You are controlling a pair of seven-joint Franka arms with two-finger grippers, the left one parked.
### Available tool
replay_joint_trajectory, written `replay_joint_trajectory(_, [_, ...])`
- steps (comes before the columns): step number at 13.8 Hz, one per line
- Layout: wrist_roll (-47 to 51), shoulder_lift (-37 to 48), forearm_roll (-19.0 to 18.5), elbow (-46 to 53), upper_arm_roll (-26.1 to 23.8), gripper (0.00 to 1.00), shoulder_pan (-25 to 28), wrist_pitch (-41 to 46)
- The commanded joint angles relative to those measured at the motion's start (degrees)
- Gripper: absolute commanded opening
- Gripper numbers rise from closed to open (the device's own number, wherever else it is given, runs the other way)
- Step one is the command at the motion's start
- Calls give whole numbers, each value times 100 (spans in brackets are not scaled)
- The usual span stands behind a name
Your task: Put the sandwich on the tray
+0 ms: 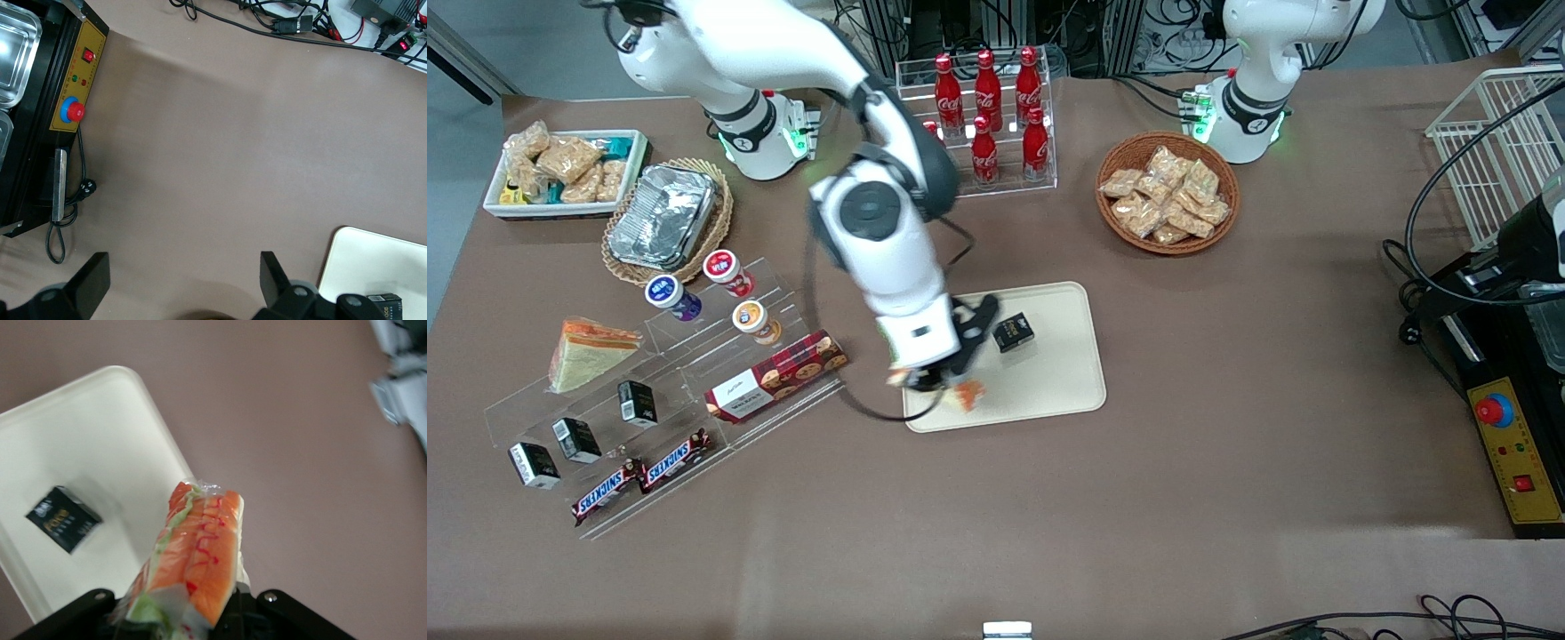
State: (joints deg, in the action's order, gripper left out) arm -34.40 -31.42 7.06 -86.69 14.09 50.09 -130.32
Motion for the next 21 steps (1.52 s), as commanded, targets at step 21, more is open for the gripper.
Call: replay_joint_trajectory(21, [-3354,-1349,893,73,-601,0,-342,-1329])
